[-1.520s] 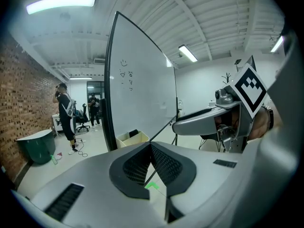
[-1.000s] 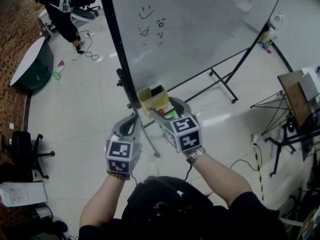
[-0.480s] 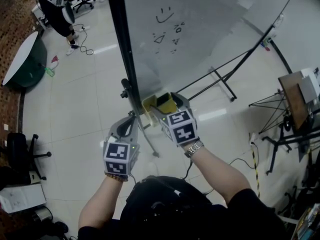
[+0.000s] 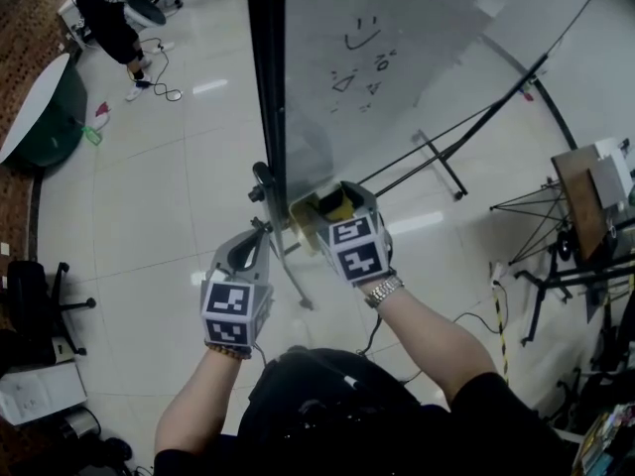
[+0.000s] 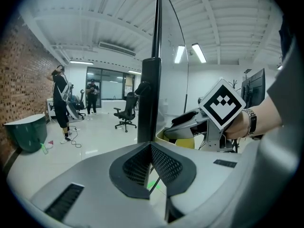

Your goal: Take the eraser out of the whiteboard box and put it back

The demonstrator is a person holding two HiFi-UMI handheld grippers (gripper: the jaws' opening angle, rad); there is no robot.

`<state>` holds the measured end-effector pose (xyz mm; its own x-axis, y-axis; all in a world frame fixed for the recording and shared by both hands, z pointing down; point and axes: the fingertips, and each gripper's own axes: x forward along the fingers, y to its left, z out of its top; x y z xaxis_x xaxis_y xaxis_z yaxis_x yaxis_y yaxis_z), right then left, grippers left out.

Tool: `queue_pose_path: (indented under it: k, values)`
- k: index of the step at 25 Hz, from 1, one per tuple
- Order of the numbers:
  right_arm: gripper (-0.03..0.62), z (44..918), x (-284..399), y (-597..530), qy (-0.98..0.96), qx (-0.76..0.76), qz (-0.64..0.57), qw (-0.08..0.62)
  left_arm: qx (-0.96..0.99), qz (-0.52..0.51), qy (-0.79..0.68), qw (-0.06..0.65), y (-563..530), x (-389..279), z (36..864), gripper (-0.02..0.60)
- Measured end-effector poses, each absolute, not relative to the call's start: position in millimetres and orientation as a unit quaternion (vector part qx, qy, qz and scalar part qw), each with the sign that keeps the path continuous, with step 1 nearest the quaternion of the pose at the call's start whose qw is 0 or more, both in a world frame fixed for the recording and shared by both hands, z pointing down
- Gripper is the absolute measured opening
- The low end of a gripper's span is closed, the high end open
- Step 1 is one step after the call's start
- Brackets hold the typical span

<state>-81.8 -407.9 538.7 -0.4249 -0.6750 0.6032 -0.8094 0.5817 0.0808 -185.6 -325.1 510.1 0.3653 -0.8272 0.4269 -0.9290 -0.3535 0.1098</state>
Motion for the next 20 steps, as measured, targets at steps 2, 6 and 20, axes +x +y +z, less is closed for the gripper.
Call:
queue_pose_path:
  k: [2, 6, 20]
  values:
    - [0.333, 539, -81, -410, -0.835, 0.447, 0.105, 0.304, 0.81, 0.15, -0.541, 0.169, -326, -185, 511, 0.0]
    - [0.316, 540, -80, -411, -0.834, 0.447, 0.105, 0.306, 0.811, 0.151, -0.539, 0.171, -326, -185, 513, 0.0]
    - [0.268, 526, -75, -409, -0.836, 0.461, 0.094, 0.283, 0.81, 0.155, -0.54, 0.169, -323, -183, 512, 0.0]
